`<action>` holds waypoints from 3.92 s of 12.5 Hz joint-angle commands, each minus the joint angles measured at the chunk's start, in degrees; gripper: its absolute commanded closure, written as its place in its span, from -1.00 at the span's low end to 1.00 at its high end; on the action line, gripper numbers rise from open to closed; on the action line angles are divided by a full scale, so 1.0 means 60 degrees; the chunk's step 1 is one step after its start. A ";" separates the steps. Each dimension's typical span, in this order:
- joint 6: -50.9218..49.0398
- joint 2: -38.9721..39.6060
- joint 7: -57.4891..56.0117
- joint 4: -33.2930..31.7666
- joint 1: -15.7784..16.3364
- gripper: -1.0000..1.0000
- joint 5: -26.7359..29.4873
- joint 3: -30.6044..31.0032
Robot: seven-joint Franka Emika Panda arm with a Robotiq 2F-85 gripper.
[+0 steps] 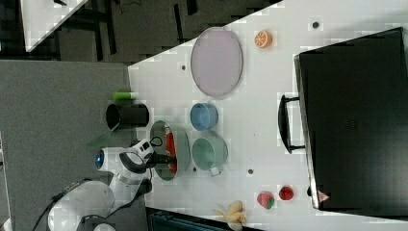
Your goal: Pick ketchup from strainer and place it on the table
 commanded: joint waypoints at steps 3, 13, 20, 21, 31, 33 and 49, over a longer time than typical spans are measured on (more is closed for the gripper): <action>-0.0050 -0.0487 0.0547 0.0147 0.0311 -0.19 -0.0077 0.0114; -0.4180 -0.3494 -0.0277 0.1837 -0.0927 -0.19 0.3370 0.1833; -0.6729 -0.3531 -0.1307 0.4531 -0.2073 -0.19 0.3490 0.0767; -0.6817 -0.3533 -0.1525 0.4661 -0.2240 -0.19 0.3469 0.0533; -0.6845 -0.3560 -0.5950 0.4359 -0.3264 -0.19 0.3240 -0.2499; -0.6785 -0.3564 -0.5951 0.3991 -0.3270 -0.19 0.3237 -0.2799; -0.1714 -0.2312 -0.5936 0.0084 -0.3273 -0.46 0.2694 -0.3748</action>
